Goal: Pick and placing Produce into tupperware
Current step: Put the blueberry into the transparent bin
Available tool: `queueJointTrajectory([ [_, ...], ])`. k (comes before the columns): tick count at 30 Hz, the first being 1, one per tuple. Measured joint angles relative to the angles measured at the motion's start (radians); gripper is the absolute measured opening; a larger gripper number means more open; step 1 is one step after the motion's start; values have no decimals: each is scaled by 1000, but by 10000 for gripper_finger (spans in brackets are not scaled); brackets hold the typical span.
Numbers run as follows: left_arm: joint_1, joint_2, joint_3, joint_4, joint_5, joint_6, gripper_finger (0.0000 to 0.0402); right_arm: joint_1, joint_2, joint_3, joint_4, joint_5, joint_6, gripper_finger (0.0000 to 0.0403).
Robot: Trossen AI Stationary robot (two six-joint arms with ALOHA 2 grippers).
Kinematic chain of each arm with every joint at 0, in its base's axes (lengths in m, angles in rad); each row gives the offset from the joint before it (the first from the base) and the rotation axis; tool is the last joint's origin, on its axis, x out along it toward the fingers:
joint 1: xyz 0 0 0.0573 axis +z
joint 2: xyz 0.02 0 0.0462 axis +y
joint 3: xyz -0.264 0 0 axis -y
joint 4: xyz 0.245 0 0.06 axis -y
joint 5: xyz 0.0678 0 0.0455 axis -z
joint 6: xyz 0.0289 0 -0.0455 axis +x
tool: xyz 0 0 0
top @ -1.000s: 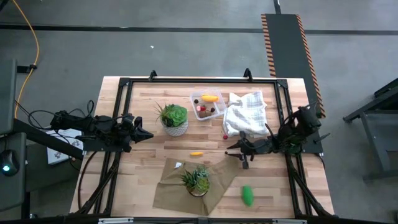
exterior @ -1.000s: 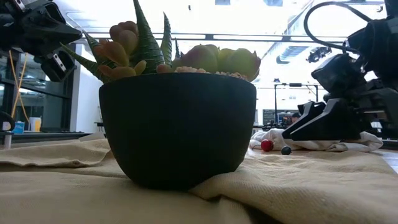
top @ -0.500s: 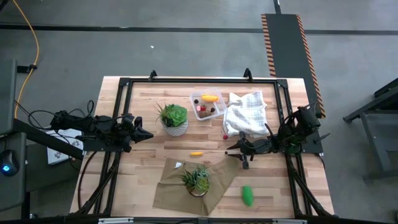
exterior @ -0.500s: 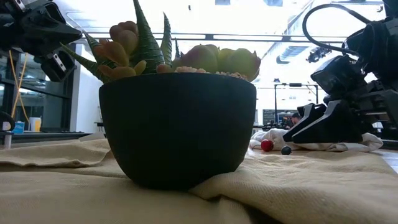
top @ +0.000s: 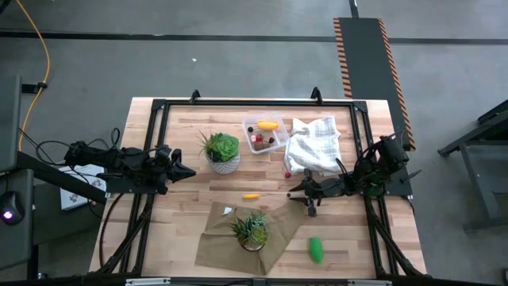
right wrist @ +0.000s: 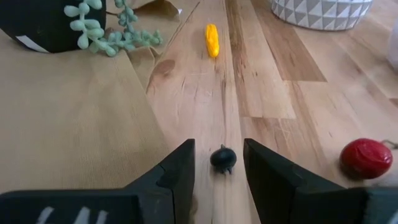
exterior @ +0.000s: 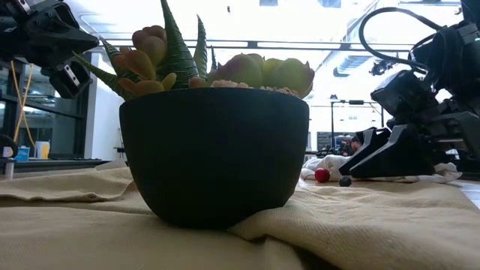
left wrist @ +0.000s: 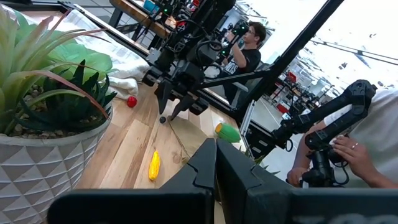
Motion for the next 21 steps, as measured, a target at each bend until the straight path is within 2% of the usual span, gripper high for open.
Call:
queueJointTrajectory([
  [21,0,0,0,0,0,0,1,-20,0,19,-59,-21,11,128],
])
